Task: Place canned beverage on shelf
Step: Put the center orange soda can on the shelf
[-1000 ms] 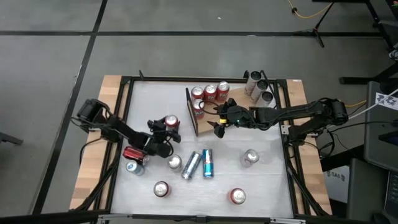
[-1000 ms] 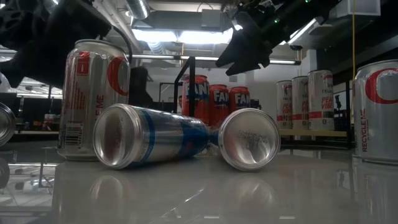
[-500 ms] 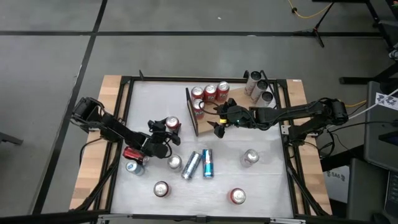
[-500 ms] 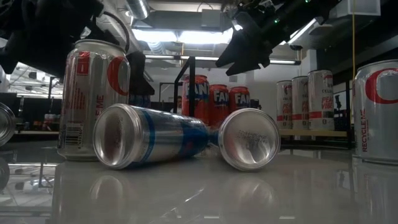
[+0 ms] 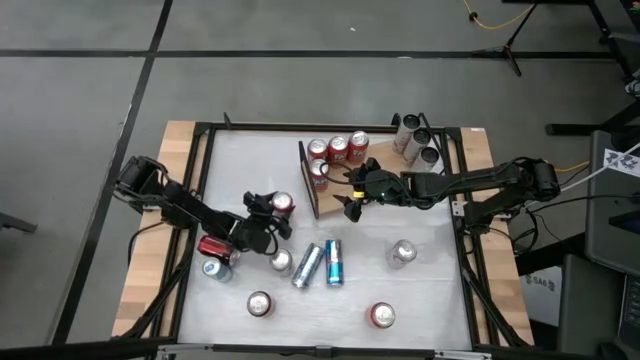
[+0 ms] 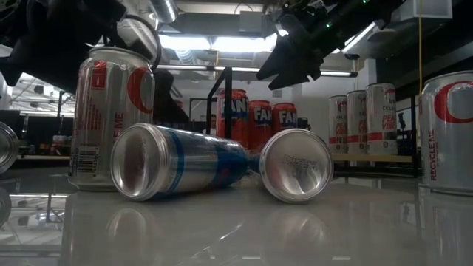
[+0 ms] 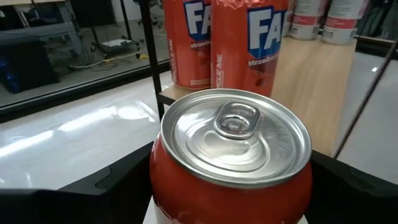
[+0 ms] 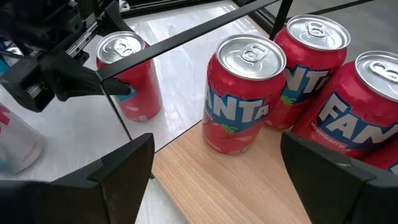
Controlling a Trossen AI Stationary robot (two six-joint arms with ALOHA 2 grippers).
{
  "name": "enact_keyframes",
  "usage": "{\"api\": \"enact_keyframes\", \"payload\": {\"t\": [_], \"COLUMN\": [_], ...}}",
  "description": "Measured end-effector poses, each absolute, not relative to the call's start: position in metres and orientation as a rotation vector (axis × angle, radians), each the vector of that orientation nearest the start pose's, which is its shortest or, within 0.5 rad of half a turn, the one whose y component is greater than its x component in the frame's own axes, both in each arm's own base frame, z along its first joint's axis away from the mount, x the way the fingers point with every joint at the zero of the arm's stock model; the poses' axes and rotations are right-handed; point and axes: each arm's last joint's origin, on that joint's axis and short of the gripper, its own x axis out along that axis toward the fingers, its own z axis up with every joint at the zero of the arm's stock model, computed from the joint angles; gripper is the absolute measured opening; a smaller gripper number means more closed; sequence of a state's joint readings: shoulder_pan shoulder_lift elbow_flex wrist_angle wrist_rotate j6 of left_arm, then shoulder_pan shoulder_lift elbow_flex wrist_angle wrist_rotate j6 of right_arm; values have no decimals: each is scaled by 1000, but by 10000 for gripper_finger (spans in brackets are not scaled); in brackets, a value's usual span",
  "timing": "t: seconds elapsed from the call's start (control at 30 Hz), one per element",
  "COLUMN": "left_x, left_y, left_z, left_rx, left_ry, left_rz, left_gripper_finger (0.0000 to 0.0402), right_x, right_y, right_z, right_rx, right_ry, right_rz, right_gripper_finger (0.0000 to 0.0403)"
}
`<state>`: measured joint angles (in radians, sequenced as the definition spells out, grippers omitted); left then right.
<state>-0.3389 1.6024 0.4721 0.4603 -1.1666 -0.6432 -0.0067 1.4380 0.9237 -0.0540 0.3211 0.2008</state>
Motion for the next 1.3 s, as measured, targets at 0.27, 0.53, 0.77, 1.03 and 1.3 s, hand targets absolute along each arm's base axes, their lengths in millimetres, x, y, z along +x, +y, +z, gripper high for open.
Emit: {"api": "enact_keyframes", "payload": {"t": [0.27, 0.53, 0.77, 1.03, 1.3], "left_x": [244, 244, 245, 248, 257], "left_y": [-58, -58, -58, -59, -60], "left_z": [122, 122, 122, 125, 136], "left_rx": [-126, -136, -145, -129, 15], "left_ry": [232, 226, 242, 232, 250], "left_rz": [897, 894, 869, 879, 912], "left_gripper_finger": [322, 347, 390, 394, 394], "right_x": [308, 308, 308, 308, 308], "right_y": [-11, -11, -11, -11, -11], "right_z": [246, 246, 246, 246, 246], "right_rx": [104, 104, 104, 104, 104], "right_ry": [529, 529, 529, 529, 529], "right_rz": [-374, -374, -374, -373, -374], "right_gripper_finger": [341, 341, 341, 341, 341]}}
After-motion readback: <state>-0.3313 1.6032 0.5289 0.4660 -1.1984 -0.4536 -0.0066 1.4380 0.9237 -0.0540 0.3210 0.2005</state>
